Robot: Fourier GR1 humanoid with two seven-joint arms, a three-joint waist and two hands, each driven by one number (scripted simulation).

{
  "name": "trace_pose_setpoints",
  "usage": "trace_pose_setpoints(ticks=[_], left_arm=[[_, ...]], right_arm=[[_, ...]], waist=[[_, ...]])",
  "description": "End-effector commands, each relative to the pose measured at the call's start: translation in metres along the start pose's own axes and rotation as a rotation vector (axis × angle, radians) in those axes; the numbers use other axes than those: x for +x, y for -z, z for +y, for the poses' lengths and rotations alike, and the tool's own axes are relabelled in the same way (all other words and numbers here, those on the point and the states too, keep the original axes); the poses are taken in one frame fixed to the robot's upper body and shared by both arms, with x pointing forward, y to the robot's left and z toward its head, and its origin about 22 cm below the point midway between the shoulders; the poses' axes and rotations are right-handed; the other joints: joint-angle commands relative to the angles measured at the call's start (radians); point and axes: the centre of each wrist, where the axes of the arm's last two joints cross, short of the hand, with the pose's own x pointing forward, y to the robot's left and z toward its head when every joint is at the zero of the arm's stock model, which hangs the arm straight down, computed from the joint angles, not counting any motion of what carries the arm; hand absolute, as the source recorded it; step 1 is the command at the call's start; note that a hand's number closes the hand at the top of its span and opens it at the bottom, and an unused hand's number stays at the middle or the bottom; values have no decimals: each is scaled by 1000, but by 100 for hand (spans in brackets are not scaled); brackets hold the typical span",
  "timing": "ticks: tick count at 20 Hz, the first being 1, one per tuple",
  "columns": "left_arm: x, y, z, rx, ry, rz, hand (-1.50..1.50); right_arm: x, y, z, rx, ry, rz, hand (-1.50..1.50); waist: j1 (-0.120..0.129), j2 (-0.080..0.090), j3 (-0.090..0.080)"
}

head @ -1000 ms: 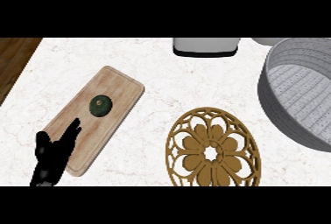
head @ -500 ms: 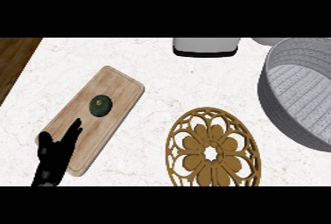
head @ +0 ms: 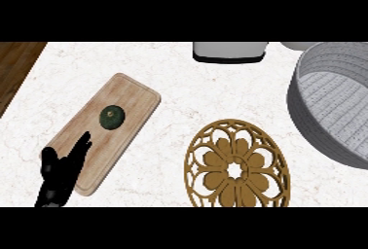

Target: Pick the bell pepper from the placemat and place it in the basket

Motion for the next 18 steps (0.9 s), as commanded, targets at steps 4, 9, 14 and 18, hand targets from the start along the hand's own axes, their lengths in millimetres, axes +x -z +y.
trace_pose_setpoints(ticks=[4, 9, 14, 18], left_arm=[[-13, -6, -5, -12, 3, 97, 0], [-17, -3, -6, -8, -10, 98, 0], [-27, 1, 1, 9, -16, 106, 0], [-26, -6, 11, -1, -26, 109, 0]], right_arm=[[-19, 14, 0, -22, -135, -62, -150], [-22, 22, -49, -45, -68, -79, -150], [-37, 19, -72, -122, 80, -19, -150], [-53, 4, -115, -180, 121, 23, -150]], waist=[[10, 7, -8], [5, 6, -8], [1, 7, -8], [-10, 4, -8]])
